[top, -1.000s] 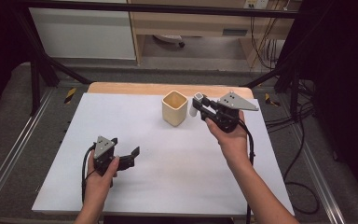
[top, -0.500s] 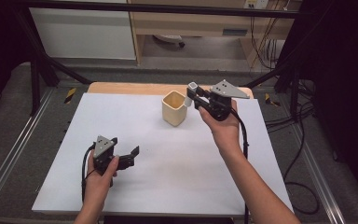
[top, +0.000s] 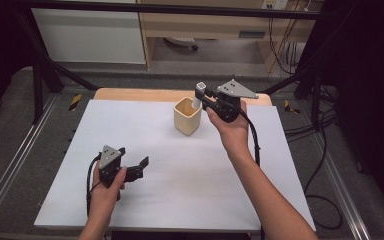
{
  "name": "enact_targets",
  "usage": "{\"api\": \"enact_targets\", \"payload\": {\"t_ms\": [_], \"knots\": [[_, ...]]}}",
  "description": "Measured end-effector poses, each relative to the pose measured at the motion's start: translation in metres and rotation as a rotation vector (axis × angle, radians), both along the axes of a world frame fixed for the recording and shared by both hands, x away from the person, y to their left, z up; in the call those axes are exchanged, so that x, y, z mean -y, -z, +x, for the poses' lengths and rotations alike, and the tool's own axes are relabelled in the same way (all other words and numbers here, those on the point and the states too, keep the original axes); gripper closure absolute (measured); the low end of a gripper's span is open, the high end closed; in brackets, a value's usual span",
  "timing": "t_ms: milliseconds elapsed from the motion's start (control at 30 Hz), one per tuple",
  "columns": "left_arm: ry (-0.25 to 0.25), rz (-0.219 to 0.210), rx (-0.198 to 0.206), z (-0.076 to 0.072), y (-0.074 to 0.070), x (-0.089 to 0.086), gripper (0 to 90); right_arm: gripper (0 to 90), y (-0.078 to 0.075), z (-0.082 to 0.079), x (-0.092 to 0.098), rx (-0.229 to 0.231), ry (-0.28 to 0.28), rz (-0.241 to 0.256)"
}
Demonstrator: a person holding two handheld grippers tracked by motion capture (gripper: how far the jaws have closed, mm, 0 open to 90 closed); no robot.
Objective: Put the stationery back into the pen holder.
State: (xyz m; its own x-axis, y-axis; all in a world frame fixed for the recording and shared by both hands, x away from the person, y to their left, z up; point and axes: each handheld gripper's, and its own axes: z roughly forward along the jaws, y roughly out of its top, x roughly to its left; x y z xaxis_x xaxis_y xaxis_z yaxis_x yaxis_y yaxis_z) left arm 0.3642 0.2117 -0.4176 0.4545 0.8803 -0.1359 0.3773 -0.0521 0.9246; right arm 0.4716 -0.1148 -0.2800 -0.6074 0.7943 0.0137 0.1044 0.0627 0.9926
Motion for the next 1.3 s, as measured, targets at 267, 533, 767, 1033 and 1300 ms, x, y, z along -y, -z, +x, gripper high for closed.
{"api": "enact_targets", "payload": {"t_ms": [267, 533, 767, 1033, 1300], "knots": [[0.006, 0.063, -0.001, -0.013, -0.012, -0.006, 5.8, 71.0, -0.002, 0.010, -0.006, 0.005, -0.010, 0.009], [-0.012, 0.047, 0.001, -0.025, -0.012, -0.033, 5.2, 71.0, -0.006, 0.018, -0.017, 0.007, -0.016, -0.002], [-0.008, 0.047, -0.022, -0.022, -0.003, -0.041, 5.9, 71.0, -0.004, 0.026, -0.028, 0.006, -0.015, -0.023], [0.006, 0.058, -0.020, -0.022, -0.003, -0.039, 5.7, 71.0, 0.006, 0.041, -0.033, -0.025, 0.001, -0.032], [0.007, 0.054, -0.022, -0.021, -0.002, -0.040, 5.7, 71.0, 0.011, 0.048, -0.035, -0.045, 0.009, -0.047]]}}
